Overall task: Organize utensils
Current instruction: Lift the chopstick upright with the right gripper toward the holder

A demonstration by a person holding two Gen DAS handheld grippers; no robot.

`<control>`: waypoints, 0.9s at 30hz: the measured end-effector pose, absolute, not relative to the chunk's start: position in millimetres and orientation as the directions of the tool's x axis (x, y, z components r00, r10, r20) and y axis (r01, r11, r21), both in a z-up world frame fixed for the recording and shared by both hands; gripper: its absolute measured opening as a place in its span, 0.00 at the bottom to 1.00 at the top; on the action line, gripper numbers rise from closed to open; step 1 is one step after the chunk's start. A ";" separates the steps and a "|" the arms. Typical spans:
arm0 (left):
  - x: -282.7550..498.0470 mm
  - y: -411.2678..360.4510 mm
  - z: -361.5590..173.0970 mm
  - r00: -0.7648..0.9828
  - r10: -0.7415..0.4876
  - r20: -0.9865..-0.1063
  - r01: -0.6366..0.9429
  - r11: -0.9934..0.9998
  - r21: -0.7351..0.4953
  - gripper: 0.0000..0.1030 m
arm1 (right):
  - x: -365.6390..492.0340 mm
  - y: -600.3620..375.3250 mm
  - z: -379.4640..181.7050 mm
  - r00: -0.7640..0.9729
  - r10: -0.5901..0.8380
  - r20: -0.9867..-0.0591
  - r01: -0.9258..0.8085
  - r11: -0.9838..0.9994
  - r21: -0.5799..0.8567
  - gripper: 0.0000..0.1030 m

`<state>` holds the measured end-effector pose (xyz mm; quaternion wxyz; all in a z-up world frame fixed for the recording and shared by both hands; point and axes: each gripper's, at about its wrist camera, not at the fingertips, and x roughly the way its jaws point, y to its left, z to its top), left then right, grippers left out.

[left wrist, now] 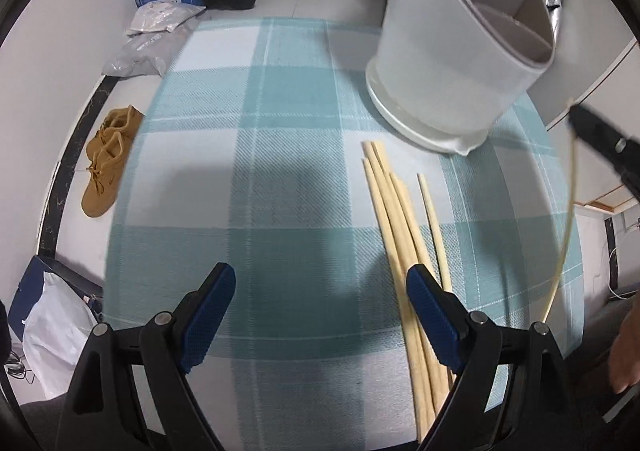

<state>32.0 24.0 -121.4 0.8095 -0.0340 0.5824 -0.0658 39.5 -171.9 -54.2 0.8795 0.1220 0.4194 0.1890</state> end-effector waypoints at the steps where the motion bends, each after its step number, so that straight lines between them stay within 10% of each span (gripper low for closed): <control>1: 32.2 22.6 -123.4 0.305 -0.145 -0.941 0.065 0.989 -0.131 0.82 | 40.8 -177.4 -54.5 0.586 0.434 -0.684 -0.210 0.897 0.389 0.04; 19: 56.1 14.3 -132.2 0.263 -0.023 -0.965 0.044 0.999 -0.012 0.82 | 40.3 -238.3 -56.8 0.699 0.408 -0.588 -0.072 0.857 0.510 0.04; 27: 57.6 -1.4 -126.9 0.300 -0.034 -0.953 0.035 0.999 -0.025 0.16 | 40.8 -235.0 -56.2 0.703 0.387 -0.597 -0.083 0.878 0.472 0.04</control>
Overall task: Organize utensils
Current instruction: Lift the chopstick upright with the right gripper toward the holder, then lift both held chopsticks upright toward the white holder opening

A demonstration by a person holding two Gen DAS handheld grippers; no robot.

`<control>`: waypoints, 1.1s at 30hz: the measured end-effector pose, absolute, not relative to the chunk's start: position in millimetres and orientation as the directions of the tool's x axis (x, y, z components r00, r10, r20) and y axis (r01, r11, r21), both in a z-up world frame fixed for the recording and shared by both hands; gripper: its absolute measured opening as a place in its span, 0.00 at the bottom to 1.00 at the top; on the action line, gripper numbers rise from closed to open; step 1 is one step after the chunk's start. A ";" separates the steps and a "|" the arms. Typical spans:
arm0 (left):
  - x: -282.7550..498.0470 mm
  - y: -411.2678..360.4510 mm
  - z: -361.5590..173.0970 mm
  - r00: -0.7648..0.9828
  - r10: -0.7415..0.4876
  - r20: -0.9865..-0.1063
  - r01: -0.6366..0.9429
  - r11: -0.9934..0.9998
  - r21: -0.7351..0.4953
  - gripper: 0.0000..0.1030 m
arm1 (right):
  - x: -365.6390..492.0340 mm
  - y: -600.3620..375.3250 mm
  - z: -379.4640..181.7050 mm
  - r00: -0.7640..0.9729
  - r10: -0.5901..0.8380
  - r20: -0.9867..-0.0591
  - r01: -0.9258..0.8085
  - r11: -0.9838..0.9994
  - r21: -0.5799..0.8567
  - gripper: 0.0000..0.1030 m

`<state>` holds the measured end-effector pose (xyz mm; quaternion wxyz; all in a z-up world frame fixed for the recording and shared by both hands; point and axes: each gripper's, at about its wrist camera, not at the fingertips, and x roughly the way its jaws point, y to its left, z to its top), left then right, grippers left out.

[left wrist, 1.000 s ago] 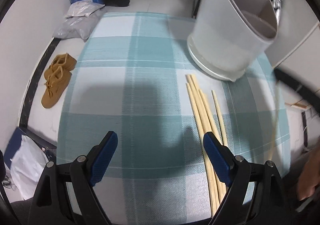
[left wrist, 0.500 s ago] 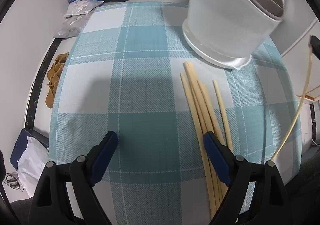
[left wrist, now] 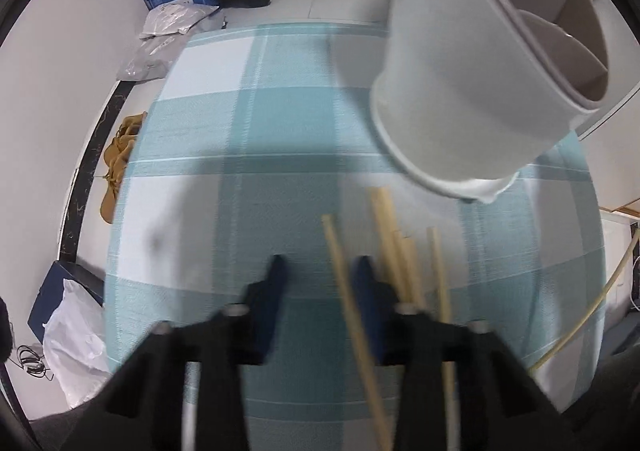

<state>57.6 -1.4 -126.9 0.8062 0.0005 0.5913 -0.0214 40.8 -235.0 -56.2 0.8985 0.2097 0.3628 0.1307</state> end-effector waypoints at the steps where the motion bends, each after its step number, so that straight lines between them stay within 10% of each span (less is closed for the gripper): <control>1: 59.3 -3.0 -127.4 0.299 -0.035 -0.954 0.040 0.999 -0.024 0.07 | 40.6 -234.6 -55.0 0.707 0.384 -0.594 -0.086 0.880 0.467 0.04; 33: -0.2 1.9 -11.2 0.629 -0.250 -0.736 0.161 0.968 -0.192 0.01 | -35.0 -144.6 -13.1 0.773 0.431 -0.466 -0.392 0.901 0.184 0.04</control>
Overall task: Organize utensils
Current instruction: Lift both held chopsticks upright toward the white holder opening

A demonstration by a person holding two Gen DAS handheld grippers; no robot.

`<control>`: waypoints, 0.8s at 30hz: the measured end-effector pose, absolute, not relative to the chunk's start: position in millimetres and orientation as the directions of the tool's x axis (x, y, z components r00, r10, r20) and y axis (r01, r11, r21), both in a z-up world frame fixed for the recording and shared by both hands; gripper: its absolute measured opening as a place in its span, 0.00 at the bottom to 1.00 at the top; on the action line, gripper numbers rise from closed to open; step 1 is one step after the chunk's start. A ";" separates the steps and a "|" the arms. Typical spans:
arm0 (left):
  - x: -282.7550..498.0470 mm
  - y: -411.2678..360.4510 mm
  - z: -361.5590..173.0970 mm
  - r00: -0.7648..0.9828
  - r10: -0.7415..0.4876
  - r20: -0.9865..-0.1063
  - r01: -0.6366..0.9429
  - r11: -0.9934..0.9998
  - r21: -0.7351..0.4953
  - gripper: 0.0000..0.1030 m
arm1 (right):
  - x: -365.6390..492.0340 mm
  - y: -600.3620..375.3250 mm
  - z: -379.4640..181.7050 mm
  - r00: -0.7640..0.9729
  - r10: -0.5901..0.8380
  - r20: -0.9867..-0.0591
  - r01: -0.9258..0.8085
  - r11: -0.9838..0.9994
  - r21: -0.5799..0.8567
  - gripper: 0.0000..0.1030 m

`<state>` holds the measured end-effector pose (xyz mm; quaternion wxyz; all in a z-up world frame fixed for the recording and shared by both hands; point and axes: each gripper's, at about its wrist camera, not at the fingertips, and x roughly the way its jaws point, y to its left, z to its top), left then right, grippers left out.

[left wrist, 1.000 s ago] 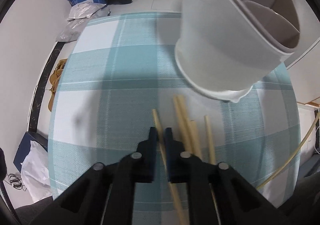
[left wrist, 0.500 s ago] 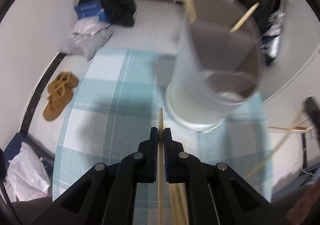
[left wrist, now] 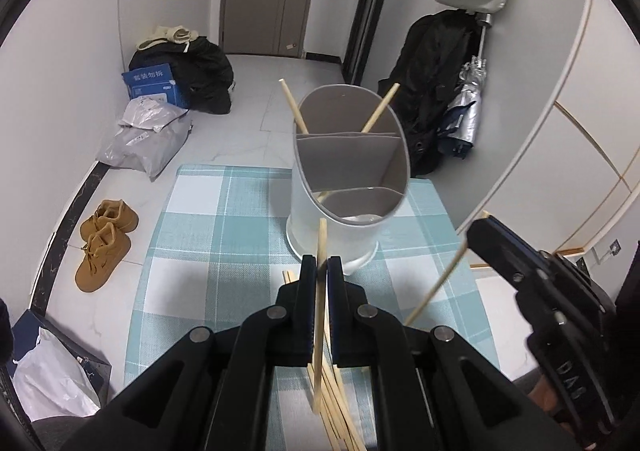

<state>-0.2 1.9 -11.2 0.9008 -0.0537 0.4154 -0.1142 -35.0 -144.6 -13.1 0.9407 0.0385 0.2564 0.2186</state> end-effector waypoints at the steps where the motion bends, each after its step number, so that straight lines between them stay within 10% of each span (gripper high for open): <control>1: -1.3 2.6 -10.3 0.631 -0.252 -0.734 0.165 0.968 -0.190 0.01 | -36.9 -142.7 -12.7 0.774 0.430 -0.464 -0.394 0.902 0.178 0.04; 24: -11.3 -1.8 15.3 0.620 -0.299 -0.725 0.240 0.952 -0.188 0.01 | -39.7 -142.0 -4.0 0.796 0.390 -0.463 -0.344 0.921 0.185 0.04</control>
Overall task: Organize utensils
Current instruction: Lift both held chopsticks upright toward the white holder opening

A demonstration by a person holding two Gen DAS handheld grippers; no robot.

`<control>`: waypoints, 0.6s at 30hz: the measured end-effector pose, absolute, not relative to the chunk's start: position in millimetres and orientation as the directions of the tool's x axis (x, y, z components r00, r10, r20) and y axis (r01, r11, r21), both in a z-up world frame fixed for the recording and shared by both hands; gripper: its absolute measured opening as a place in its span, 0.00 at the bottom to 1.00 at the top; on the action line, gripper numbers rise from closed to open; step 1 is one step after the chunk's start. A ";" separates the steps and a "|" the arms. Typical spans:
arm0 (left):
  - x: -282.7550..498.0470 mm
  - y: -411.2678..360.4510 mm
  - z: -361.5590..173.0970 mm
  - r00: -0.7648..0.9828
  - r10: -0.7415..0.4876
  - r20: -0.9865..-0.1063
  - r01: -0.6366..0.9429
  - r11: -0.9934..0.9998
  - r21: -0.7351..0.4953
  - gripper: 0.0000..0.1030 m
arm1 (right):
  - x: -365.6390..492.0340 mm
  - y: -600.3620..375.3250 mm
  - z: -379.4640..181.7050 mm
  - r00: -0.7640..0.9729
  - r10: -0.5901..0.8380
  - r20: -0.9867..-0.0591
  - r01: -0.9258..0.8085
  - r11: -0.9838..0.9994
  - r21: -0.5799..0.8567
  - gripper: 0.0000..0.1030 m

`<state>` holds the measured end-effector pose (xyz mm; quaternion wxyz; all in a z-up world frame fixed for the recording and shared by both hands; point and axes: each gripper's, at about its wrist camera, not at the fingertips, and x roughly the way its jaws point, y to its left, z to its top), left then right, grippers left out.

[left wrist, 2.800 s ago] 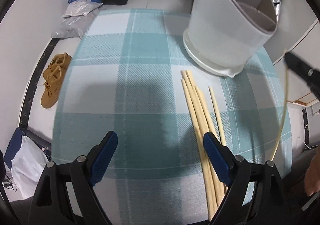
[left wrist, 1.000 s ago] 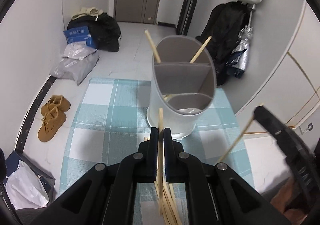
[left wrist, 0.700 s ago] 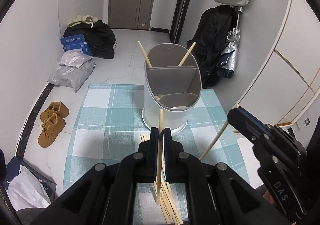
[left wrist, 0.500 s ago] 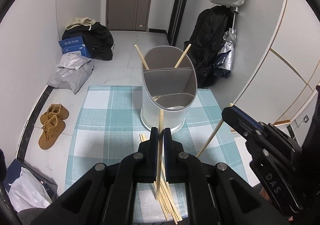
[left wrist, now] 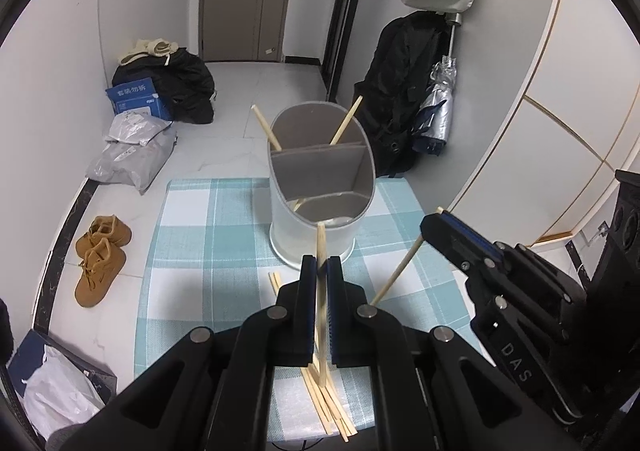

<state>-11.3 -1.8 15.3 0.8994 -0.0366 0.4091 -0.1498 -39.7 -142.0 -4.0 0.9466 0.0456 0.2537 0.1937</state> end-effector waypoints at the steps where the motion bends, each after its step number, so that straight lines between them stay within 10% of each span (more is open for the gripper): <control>1: -10.5 -3.1 16.8 0.620 -0.303 -0.723 0.244 0.951 -0.190 0.01 | -39.7 -142.2 -1.9 0.796 0.393 -0.460 -0.345 0.919 0.189 0.04; 18: 28.7 -7.0 75.3 0.637 -0.364 -0.680 0.275 0.931 -0.241 0.01 | -13.0 -150.9 61.7 0.801 0.431 -0.415 -0.379 0.902 0.205 0.04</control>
